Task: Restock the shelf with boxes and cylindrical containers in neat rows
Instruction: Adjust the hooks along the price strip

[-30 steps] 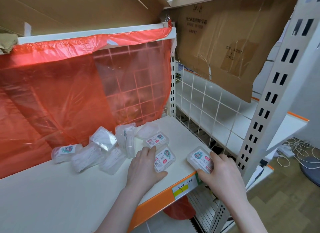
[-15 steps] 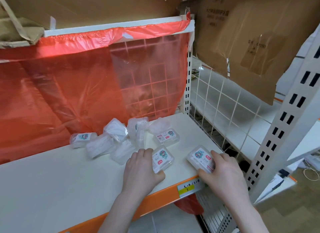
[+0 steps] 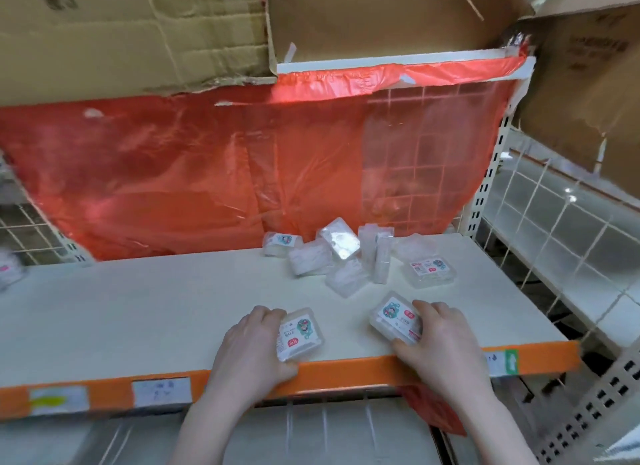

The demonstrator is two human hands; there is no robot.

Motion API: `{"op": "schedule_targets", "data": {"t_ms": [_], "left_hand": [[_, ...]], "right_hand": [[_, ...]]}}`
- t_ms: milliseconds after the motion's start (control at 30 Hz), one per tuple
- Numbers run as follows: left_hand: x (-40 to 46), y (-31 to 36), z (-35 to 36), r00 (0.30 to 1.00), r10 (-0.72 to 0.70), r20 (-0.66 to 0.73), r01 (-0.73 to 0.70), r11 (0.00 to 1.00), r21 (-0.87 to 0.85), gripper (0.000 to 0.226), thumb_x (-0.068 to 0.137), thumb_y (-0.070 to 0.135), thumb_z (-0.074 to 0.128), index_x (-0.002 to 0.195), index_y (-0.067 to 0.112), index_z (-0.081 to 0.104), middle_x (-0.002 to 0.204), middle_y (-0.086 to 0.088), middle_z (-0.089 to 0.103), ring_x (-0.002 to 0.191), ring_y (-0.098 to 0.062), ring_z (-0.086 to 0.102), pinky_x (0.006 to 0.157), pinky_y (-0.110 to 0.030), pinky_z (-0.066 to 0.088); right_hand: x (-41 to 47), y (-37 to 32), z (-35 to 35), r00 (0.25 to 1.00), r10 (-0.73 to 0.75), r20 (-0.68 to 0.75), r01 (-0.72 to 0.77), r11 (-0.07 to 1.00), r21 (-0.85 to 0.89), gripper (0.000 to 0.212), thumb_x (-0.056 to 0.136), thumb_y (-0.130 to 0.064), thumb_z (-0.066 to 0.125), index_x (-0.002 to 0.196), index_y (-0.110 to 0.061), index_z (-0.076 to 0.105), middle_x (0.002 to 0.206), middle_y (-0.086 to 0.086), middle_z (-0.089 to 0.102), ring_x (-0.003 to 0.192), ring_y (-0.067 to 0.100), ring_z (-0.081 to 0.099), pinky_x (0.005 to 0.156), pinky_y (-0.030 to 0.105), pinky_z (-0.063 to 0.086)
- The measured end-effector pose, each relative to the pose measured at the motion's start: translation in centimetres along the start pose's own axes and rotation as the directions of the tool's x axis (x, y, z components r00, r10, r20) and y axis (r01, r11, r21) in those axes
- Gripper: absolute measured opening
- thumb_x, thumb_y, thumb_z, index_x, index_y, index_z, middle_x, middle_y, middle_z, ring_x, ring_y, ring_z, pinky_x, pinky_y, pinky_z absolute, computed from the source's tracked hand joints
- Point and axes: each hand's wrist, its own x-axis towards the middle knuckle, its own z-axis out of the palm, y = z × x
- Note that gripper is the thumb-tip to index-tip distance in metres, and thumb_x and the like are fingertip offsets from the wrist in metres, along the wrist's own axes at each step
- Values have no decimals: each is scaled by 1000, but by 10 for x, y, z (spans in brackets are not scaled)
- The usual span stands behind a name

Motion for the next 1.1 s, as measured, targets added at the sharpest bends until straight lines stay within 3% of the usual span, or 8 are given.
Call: {"op": "schedule_targets", "data": {"t_ms": [300,433,567,800,1100], "left_hand": [[-108,-151,-60,988,-153,-12,153,988,12,68,68,33,66,132,29,42,121,8,46,110,-16,53,82,-27,41],[-166,-221,-81,972,-236,-10,236,971,18,65,68,34,66,130,29,44,121,7,46,114,-15,51,88,-27,43],[-223,-280,-107,933,-360,-6,360,933,-26,60,66,34,65,123,31,47,112,8,46,105,-13,53,83,-31,47],[-291,-360,-132,837,-544,-63,539,839,-74,63,71,29,67,130,25,44,120,7,47,108,-13,50,87,-33,48],[-314,-468,-152,761,-646,-60,641,763,-78,66,72,27,71,131,29,41,118,5,47,104,-10,50,82,-28,50]], "right_hand": [[-59,-162,44,962,-246,116,247,969,9,54,68,-39,64,118,-19,54,107,0,55,104,22,47,85,29,39],[-94,-235,66,926,-337,170,338,941,24,54,71,-40,61,120,-19,52,110,-1,54,106,21,47,85,29,39],[-117,-309,83,880,-432,197,429,901,62,54,71,-38,60,121,-18,53,110,1,55,106,22,47,87,30,40],[-138,-407,121,794,-562,230,542,827,150,56,69,-32,66,122,-15,56,105,5,58,102,26,49,82,34,41],[-144,-524,179,687,-680,256,637,733,238,58,67,-32,67,122,-15,56,104,5,58,101,26,49,81,33,40]]}}
